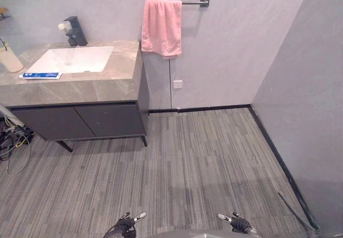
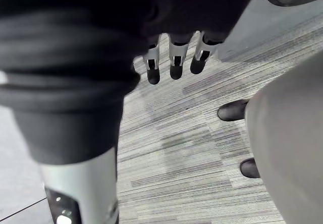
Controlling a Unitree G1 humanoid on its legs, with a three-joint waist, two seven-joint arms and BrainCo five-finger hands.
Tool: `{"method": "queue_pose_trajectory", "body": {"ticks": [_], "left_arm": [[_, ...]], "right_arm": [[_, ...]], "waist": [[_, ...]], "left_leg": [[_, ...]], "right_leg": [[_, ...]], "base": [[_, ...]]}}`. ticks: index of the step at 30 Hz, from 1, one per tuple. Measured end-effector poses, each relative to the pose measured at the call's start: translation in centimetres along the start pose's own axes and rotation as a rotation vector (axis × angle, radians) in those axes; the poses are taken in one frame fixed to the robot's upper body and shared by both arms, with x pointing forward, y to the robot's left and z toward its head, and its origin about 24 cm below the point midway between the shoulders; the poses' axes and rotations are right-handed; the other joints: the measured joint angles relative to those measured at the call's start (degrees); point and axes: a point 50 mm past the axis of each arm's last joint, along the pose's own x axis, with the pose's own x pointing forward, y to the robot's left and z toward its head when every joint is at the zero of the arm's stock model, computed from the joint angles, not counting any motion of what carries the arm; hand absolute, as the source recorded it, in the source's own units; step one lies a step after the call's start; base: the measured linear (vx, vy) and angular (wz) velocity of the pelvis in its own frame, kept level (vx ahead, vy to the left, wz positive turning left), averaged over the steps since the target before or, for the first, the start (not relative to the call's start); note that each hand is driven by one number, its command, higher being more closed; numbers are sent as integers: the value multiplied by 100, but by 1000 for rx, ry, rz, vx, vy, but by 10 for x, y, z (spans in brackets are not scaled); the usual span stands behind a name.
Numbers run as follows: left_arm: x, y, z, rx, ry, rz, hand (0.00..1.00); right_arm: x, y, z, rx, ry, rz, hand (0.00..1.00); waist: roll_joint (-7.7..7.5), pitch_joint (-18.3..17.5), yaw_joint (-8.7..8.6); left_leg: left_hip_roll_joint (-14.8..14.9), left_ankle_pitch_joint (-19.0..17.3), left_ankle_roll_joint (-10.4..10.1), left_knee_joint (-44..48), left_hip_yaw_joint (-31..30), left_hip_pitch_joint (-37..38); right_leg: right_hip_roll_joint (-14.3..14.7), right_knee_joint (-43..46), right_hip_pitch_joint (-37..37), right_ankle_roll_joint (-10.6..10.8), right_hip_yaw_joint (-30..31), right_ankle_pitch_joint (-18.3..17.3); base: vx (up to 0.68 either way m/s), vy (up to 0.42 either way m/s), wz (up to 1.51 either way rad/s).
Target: Organize washtable
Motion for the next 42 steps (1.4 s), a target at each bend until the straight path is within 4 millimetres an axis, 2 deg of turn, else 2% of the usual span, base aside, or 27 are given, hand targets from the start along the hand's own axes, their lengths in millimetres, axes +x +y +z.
{"method": "queue_pose_trajectory", "body": {"ticks": [16, 19, 42], "left_arm": [[0, 0, 2, -28, -10, -1, 0], [0, -1, 2, -30, -11, -1, 0], [1, -3, 3, -35, -9, -18, 0]], "right_arm": [[1, 5, 2, -15, -5, 15, 0], [1, 7, 2, -31, -4, 22, 0], [0, 7, 1, -32, 1, 33, 0]], "waist": [[-61, 33, -19], [-83, 46, -74], [-103, 40, -122]], "left_leg": [[-1, 16, 36, -34, -79, 107], [-26, -4, 57, -33, -94, 122], [-56, -5, 59, -66, -136, 93]], "right_leg": [[-5, 149, 60, 65, -124, -68], [-37, 191, 39, 67, -164, -137], [-72, 146, 36, 67, -246, -157]], "base": [[34, -8, 2], [-23, 17, 4], [2, 1, 1]]}}
